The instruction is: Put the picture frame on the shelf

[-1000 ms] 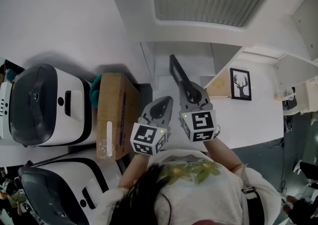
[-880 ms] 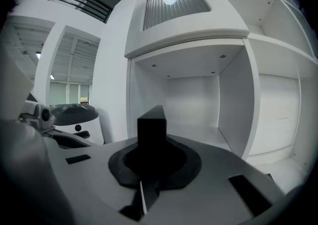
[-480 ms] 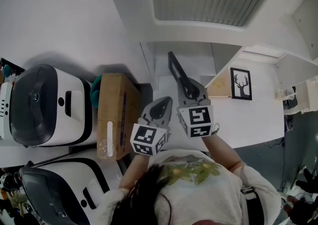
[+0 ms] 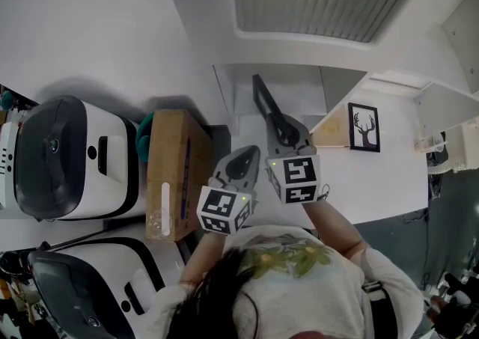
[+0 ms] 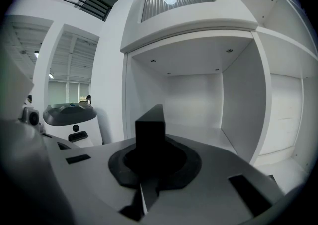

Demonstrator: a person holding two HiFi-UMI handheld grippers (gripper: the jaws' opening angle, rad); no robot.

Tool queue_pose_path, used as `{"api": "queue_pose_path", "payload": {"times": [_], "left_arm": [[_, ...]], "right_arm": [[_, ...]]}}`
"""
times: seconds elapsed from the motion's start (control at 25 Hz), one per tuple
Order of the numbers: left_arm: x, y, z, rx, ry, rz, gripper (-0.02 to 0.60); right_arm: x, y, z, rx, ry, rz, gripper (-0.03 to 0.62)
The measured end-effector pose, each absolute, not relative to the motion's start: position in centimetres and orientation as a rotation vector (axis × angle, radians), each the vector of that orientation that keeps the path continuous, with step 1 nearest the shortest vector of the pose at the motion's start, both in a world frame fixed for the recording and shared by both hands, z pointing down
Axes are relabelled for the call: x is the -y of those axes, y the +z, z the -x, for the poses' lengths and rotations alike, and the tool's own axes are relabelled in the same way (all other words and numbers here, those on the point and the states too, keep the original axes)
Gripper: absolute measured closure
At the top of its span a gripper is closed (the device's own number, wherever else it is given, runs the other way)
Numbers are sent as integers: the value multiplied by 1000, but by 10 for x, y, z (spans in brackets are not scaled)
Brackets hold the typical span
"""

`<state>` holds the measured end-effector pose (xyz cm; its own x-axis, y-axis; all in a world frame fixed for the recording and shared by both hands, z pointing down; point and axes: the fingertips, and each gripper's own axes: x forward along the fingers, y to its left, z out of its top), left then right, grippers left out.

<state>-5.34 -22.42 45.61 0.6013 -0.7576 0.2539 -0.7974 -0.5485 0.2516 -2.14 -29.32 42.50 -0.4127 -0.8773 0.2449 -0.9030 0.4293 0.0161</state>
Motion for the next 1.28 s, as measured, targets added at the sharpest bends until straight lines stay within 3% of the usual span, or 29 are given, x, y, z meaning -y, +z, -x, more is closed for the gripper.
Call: {"api": "queue_pose_path", "payload": {"times": [1.28], "left_arm": [[231, 461, 61, 1259, 183, -2479, 551]], "right_arm": [[319, 428, 35, 2463, 181, -1547, 557]]}}
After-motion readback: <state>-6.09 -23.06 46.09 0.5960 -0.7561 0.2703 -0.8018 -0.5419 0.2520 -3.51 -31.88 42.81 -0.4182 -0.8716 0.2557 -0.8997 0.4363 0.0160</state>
